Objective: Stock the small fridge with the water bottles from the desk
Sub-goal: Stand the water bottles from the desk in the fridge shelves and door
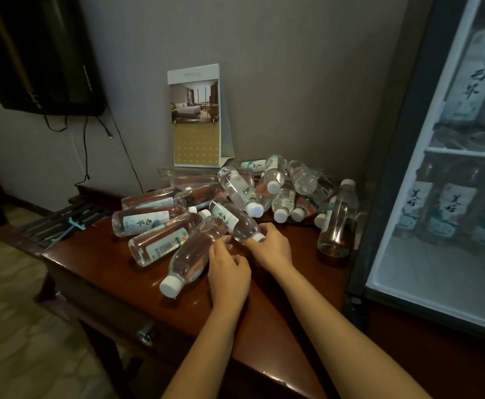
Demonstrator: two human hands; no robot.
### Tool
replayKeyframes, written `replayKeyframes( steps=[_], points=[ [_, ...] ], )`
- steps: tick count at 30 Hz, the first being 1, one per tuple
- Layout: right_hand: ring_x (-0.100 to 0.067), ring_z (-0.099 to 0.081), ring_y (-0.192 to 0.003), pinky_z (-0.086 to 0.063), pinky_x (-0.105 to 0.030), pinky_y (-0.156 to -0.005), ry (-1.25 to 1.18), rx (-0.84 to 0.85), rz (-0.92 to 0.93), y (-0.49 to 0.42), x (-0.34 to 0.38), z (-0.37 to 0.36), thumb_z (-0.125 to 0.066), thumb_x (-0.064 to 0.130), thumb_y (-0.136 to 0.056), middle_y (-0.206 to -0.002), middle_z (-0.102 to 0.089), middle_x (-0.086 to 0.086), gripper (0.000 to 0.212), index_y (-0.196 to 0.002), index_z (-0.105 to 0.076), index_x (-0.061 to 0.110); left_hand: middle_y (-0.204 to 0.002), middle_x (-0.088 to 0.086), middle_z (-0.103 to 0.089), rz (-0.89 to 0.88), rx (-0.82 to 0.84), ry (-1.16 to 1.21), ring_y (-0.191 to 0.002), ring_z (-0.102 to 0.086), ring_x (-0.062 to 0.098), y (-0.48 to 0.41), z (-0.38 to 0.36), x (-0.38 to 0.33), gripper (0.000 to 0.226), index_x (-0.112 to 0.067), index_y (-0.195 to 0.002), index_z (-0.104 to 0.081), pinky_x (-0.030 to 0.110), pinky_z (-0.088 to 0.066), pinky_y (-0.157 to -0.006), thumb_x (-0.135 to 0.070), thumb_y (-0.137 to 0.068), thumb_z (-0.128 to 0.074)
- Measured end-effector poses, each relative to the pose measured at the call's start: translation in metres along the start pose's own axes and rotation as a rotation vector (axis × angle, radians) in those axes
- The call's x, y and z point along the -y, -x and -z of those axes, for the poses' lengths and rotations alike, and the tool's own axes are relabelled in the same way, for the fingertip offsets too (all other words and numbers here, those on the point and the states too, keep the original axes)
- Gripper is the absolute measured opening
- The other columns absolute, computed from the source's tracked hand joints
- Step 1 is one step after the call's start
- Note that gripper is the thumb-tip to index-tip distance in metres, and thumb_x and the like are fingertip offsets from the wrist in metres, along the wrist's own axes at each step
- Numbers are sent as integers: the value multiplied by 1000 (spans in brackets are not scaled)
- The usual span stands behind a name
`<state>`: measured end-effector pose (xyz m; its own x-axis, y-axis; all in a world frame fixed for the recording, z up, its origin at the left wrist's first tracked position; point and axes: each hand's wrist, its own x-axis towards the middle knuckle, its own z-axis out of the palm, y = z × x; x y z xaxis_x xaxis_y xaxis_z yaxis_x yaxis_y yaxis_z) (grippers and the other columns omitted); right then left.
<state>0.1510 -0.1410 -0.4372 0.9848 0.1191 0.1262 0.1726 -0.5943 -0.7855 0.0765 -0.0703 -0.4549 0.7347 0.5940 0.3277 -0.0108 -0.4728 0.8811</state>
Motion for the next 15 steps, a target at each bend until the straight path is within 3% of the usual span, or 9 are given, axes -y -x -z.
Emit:
replayKeyframes(
  steps=[5,9,11,13,15],
  points=[
    [-25,-63,-96,-52,-36,-79,23,56,15,32,-7,22,-68,39,-76,-110,-65,-3,48,-118,-52,22,-117,3,-51,19,11,-16,-88,-56,15,1,1,0,40,-16,-119,-49,25,-37,-75,0,-82,-51],
    [-16,-65,-77,-54,-29,-61,16,83,24,57,-11,43,-66,38,-75,-101,-65,1,47,-118,-51,26,-119,6,-50,17,24,5,-88,-56,19,1,1,1,41,-13,-118,-50,30,-44,-77,1,-80,-54],
    [-15,-66,-68,-56,-32,-59,5,85,13,69,-12,53,-64,36,-74,-94,-64,3,44,-115,-50,29,-120,7,-50,21,30,18,-94,-57,23,1,2,1,42,-12,-119,-51,33,-46,-81,0,-78,-56],
    [-14,-65,-67,-57,-34,-62,-14,51,25,79,-12,64,-64,34,-75,-92,-62,5,38,-111,-52,29,-123,7,-48,8,52,29,-97,-57,22,2,3,1,49,-14,-123,-50,32,-47,-83,1,-76,-58],
    [-9,-62,-74,-53,-28,-64,-34,-13,66,87,-11,78,-64,33,-78,-97,-64,5,34,-110,-56,26,-126,7,-44,-24,80,13,-106,-53,22,2,3,1,57,-18,-127,-49,30,-44,-90,2,-75,-60]
  ],
)
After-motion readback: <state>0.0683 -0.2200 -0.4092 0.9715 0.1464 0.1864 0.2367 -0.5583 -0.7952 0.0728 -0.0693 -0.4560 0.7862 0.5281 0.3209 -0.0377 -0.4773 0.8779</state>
